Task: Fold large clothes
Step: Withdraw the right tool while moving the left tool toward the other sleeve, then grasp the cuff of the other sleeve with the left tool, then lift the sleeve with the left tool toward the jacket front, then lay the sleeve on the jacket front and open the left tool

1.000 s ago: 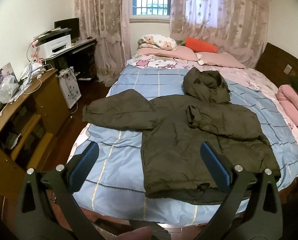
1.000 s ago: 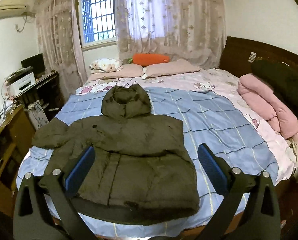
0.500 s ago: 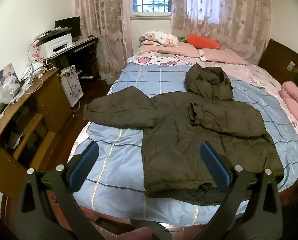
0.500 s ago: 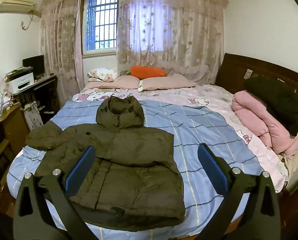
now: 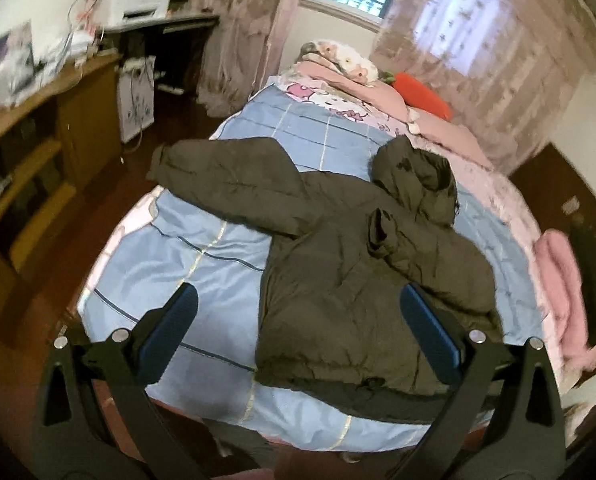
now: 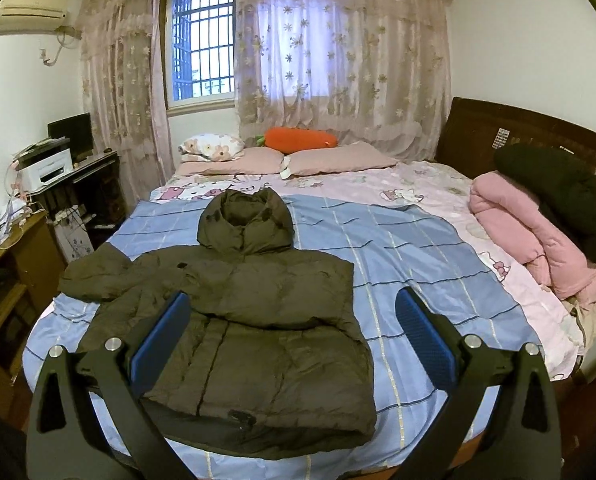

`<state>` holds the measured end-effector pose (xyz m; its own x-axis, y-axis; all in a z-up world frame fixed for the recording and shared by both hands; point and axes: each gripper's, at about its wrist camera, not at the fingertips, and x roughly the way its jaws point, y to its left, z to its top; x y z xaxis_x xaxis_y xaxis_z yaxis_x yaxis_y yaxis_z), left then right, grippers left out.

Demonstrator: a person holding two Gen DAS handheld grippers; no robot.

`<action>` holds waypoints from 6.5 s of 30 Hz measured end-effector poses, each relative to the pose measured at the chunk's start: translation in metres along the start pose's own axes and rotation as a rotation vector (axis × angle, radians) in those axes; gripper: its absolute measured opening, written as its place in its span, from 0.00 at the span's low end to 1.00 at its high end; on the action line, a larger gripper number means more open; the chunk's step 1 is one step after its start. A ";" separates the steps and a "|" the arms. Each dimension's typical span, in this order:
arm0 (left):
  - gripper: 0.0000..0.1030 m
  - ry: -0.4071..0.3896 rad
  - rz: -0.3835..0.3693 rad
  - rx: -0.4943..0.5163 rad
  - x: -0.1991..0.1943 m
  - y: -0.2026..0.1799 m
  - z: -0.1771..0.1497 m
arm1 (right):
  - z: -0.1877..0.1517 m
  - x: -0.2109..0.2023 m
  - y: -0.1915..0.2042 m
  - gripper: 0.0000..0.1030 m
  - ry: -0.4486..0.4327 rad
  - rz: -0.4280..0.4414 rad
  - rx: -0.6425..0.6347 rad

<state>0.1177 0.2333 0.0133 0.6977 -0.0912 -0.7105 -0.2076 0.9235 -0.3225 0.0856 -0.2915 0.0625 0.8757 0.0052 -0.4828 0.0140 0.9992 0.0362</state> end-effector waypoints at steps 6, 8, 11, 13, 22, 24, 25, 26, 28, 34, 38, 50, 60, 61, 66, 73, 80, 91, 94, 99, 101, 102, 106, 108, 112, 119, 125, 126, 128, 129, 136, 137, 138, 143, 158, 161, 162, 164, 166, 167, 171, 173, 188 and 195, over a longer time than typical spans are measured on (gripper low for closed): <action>0.98 0.080 -0.144 -0.266 0.022 0.054 0.006 | 0.002 0.000 0.004 0.99 0.009 0.025 0.002; 0.98 0.101 -0.167 -0.334 0.029 0.068 0.006 | 0.004 0.001 0.005 0.99 0.013 0.033 0.003; 0.98 0.119 -0.206 -0.437 0.047 0.093 0.007 | 0.004 0.003 0.008 0.99 0.022 0.045 -0.001; 0.98 0.121 -0.211 -0.456 0.057 0.103 0.011 | 0.005 0.005 0.011 0.99 0.028 0.052 -0.004; 0.98 0.115 -0.382 -0.426 0.106 0.127 0.042 | 0.004 0.010 0.017 0.99 0.049 0.079 -0.022; 0.98 0.123 -0.393 -0.436 0.120 0.134 0.044 | 0.003 0.011 0.018 0.99 0.055 0.079 -0.024; 0.98 0.128 -0.394 -0.444 0.126 0.137 0.045 | 0.003 0.013 0.017 0.99 0.057 0.079 -0.025; 0.98 0.132 -0.394 -0.459 0.133 0.142 0.045 | 0.003 0.013 0.017 0.99 0.059 0.077 -0.026; 0.98 0.126 -0.382 -0.482 0.144 0.152 0.047 | 0.002 0.015 0.017 0.99 0.065 0.076 -0.026; 0.98 0.126 -0.353 -0.620 0.180 0.194 0.053 | 0.000 0.020 0.020 0.99 0.082 0.074 -0.033; 0.98 0.117 -0.310 -0.677 0.203 0.220 0.062 | -0.003 0.026 0.020 0.99 0.095 0.069 -0.041; 0.98 0.173 -0.451 -0.700 0.279 0.234 0.091 | -0.011 0.046 0.020 0.99 0.152 0.035 -0.061; 0.98 0.085 -0.339 -0.772 0.334 0.237 0.087 | -0.016 0.060 0.028 0.99 0.192 0.018 -0.090; 0.98 0.095 -0.324 -0.772 0.338 0.238 0.086 | -0.016 0.061 0.029 0.99 0.195 0.018 -0.093; 0.98 0.071 -0.361 -0.824 0.342 0.245 0.090 | -0.018 0.066 0.031 0.99 0.209 0.022 -0.104; 0.98 0.029 -0.383 -0.821 0.351 0.257 0.101 | -0.021 0.071 0.030 0.99 0.226 0.018 -0.113; 0.98 -0.061 -0.357 -0.826 0.356 0.269 0.112 | -0.026 0.074 0.034 0.99 0.233 0.018 -0.131; 0.89 -0.137 -0.262 -0.770 0.350 0.274 0.123 | -0.030 0.078 0.040 0.99 0.249 0.021 -0.151; 0.49 -0.101 -0.180 -0.773 0.352 0.281 0.120 | -0.030 0.078 0.042 0.99 0.251 0.022 -0.155; 0.21 -0.079 -0.130 -0.728 0.353 0.288 0.114 | -0.032 0.080 0.043 0.99 0.257 0.025 -0.156; 0.14 -0.095 -0.117 -0.672 0.349 0.282 0.117 | -0.032 0.080 0.043 0.99 0.256 0.024 -0.156; 0.12 -0.106 -0.097 -0.642 0.346 0.278 0.120 | -0.033 0.080 0.044 0.99 0.256 0.025 -0.157; 0.07 -0.152 -0.018 -0.520 0.337 0.259 0.128 | -0.033 0.080 0.045 0.99 0.260 0.024 -0.161; 0.05 -0.172 0.008 -0.474 0.333 0.252 0.129 | -0.033 0.079 0.046 0.99 0.260 0.025 -0.162; 0.04 -0.212 0.074 -0.362 0.322 0.238 0.134 | -0.033 0.080 0.046 0.99 0.257 0.023 -0.164; 0.04 -0.267 0.124 -0.304 0.297 0.222 0.145 | -0.030 0.076 0.045 0.99 0.248 0.026 -0.153; 0.04 -0.333 0.181 -0.184 0.276 0.194 0.156 | -0.029 0.073 0.040 0.99 0.240 0.031 -0.143; 0.04 -0.349 0.195 -0.149 0.271 0.187 0.158 | -0.028 0.072 0.039 0.99 0.237 0.035 -0.137; 0.04 -0.374 0.223 -0.084 0.262 0.172 0.160 | -0.027 0.069 0.037 0.99 0.234 0.045 -0.127; 0.04 -0.381 0.234 -0.061 0.259 0.167 0.160 | -0.026 0.068 0.036 0.99 0.232 0.055 -0.120; 0.04 -0.436 0.311 0.073 0.231 0.122 0.166 | -0.022 0.055 0.032 0.99 0.215 0.101 -0.077; 0.04 -0.446 0.317 0.094 0.226 0.115 0.166 | -0.021 0.054 0.031 0.99 0.209 0.097 -0.078; 0.04 -0.453 0.320 0.110 0.222 0.108 0.167 | -0.021 0.052 0.030 0.99 0.200 0.089 -0.081; 0.04 -0.489 0.325 0.207 0.200 0.069 0.166 | -0.020 0.048 0.025 0.99 0.187 0.064 -0.065; 0.04 -0.539 0.321 0.388 0.156 -0.044 0.164 | -0.021 0.037 0.002 0.99 0.155 0.014 -0.021; 0.04 -0.547 0.305 0.452 0.153 -0.080 0.156 | -0.021 0.034 -0.003 0.99 0.150 0.014 -0.011; 0.04 -0.545 0.300 0.462 0.153 -0.089 0.155 | -0.021 0.033 -0.004 0.99 0.149 0.017 -0.007; 0.04 -0.537 0.282 0.483 0.154 -0.112 0.148 | -0.022 0.031 -0.004 0.99 0.146 0.021 -0.005; 0.04 -0.530 0.268 0.504 0.154 -0.130 0.142 | -0.022 0.030 -0.005 0.99 0.145 0.026 -0.004; 0.04 -0.525 0.261 0.513 0.155 -0.137 0.137 | -0.022 0.029 -0.006 0.99 0.147 0.031 -0.002; 0.04 -0.491 0.228 0.556 0.163 -0.178 0.116 | -0.022 0.026 -0.009 0.99 0.147 0.047 0.006; 0.04 -0.477 0.214 0.580 0.166 -0.196 0.107 | -0.022 0.024 -0.012 0.99 0.143 0.054 0.011; 0.07 -0.359 0.134 0.775 0.222 -0.295 0.025 | -0.018 0.020 -0.022 0.99 0.135 0.085 0.029; 0.33 -0.311 0.093 0.844 0.250 -0.319 -0.020 | -0.018 0.020 -0.024 0.99 0.139 0.094 0.029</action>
<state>0.3448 -0.0913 -0.0739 0.8826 -0.0107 -0.4701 0.2140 0.8994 0.3813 0.0940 -0.3144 0.0364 0.7985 0.1057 -0.5926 -0.0490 0.9926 0.1111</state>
